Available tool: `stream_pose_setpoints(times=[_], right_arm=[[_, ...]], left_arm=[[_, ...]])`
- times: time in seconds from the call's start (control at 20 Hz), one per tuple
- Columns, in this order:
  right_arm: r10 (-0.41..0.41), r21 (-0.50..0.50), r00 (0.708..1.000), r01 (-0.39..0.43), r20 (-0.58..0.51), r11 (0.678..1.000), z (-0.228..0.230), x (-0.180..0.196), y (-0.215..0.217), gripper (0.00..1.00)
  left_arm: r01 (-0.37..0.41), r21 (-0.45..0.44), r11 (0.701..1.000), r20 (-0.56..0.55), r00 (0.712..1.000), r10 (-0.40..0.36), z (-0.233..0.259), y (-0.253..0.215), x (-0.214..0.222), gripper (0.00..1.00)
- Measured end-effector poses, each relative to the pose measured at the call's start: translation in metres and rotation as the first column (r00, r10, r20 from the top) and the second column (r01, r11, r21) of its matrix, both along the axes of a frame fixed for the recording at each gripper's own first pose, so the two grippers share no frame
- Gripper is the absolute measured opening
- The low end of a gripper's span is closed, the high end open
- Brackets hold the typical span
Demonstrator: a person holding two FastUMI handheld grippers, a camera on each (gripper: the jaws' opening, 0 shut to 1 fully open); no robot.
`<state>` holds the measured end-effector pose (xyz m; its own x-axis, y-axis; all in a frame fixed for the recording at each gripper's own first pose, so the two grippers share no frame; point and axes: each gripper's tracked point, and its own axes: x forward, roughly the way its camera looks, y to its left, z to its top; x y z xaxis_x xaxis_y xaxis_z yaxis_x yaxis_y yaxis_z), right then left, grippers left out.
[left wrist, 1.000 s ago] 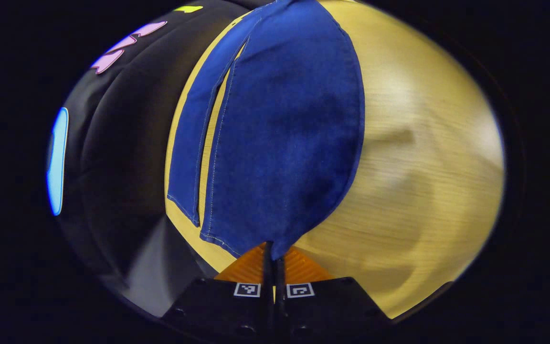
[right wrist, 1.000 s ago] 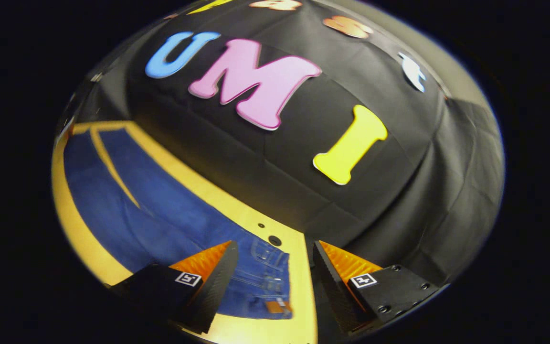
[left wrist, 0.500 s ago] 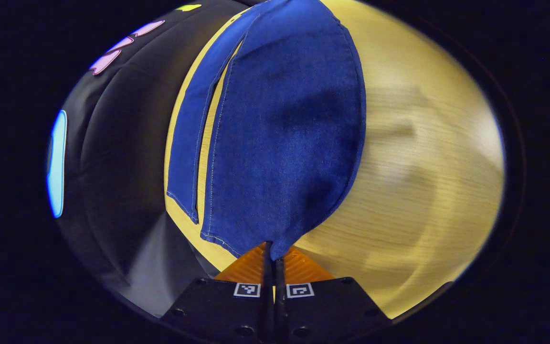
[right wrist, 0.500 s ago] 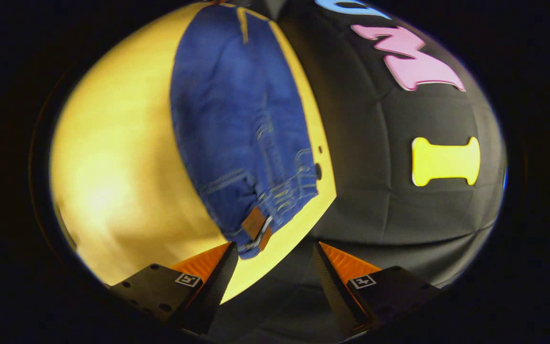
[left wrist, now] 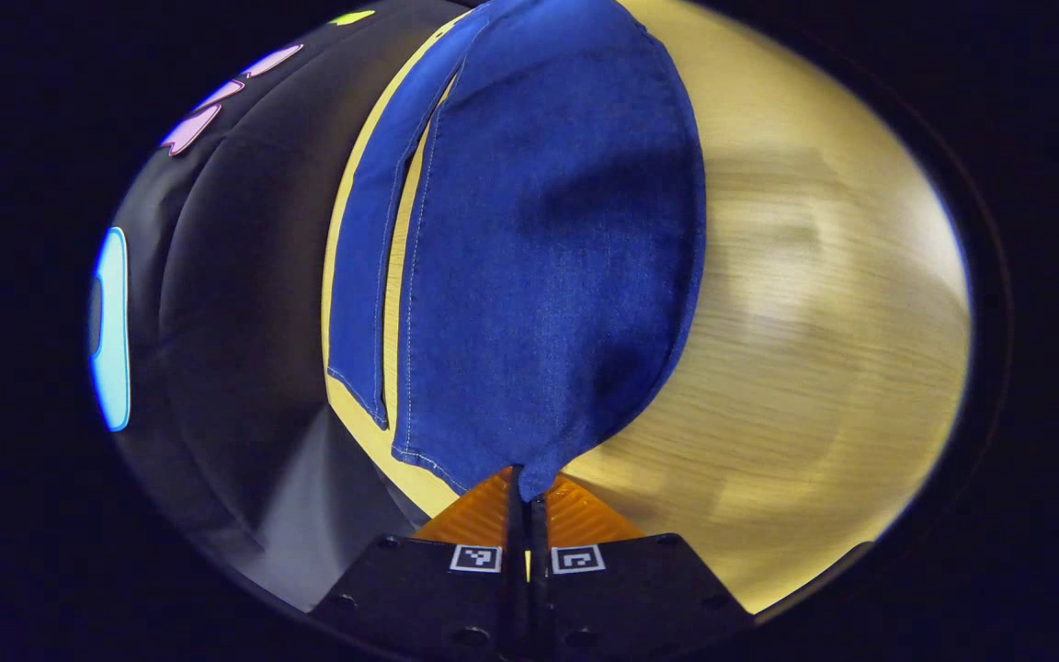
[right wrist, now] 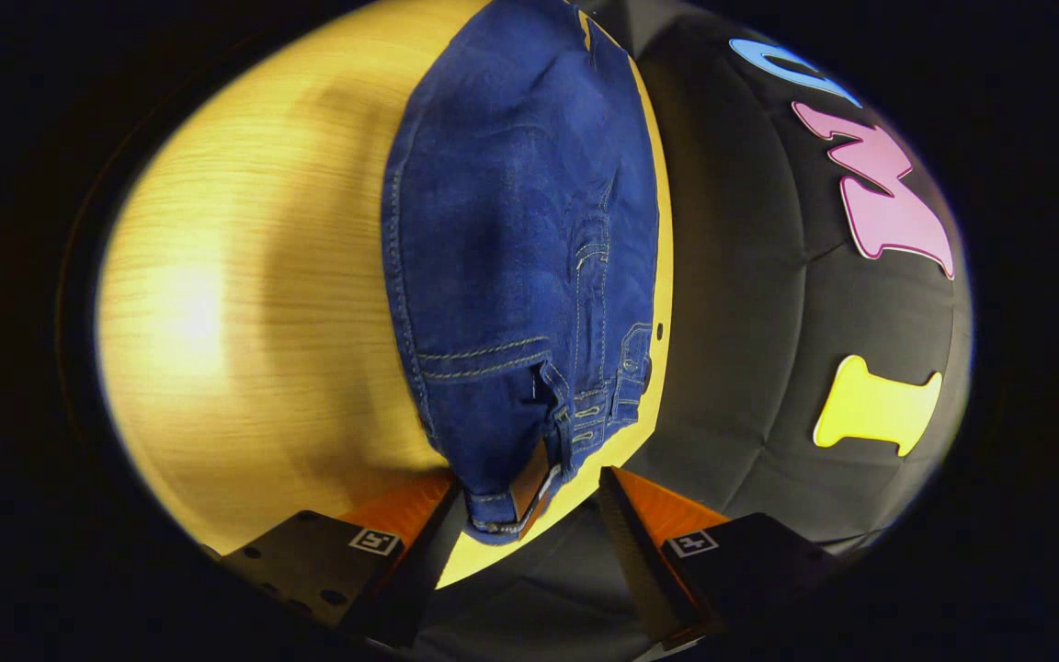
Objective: Grasp the waist and the cuffs of the jeans and fold them to make the two legs overlap; first hold the waist and fold one-third of the jeans toward the cuffs, then hold the cuffs and fold the remaining one-third in the same direction to finish folding.
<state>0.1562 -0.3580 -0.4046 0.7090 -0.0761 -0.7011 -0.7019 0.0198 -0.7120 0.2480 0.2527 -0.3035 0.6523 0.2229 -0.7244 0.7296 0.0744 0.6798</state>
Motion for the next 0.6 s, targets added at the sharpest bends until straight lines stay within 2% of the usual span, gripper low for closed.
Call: stream_pose_setpoints(times=[0.1,0.2,0.25,0.3,0.35,0.45,0.6], right_arm=[[-0.039,0.027,0.998,0.040,-0.042,0.999,-0.017,0.004,-0.001,0.67],[-0.049,0.021,0.998,0.050,-0.035,0.999,-0.017,0.007,-0.003,0.24],[-0.062,0.027,0.997,0.063,-0.037,0.998,-0.015,0.005,-0.003,0.19],[-0.069,0.040,0.996,0.071,-0.061,0.997,-0.015,0.000,-0.002,0.20],[-0.070,0.052,0.993,0.076,-0.096,0.996,-0.015,-0.002,-0.001,0.15],[-0.055,0.082,0.984,0.070,-0.172,0.994,-0.015,-0.006,0.002,0.11],[0.021,0.042,0.974,-0.012,-0.225,0.999,-0.013,-0.008,0.005,0.11]], left_arm=[[0.003,0.000,1.000,-0.005,1.000,-0.003,-0.001,0.000,0.000,0.05],[-0.008,-0.003,1.000,0.001,1.000,0.008,0.000,0.001,0.000,0.05],[-0.022,-0.008,1.000,0.008,1.000,0.022,0.000,0.001,0.000,0.05],[-0.034,-0.013,0.999,0.014,0.999,0.034,0.000,0.000,-0.002,0.06],[-0.040,-0.020,0.999,0.011,0.999,0.041,0.000,0.000,-0.001,0.05],[-0.048,-0.040,0.998,-0.023,0.999,0.047,-0.002,0.000,-0.003,0.05],[-0.080,-0.099,0.992,-0.125,0.990,0.068,-0.007,-0.004,-0.011,0.06]])
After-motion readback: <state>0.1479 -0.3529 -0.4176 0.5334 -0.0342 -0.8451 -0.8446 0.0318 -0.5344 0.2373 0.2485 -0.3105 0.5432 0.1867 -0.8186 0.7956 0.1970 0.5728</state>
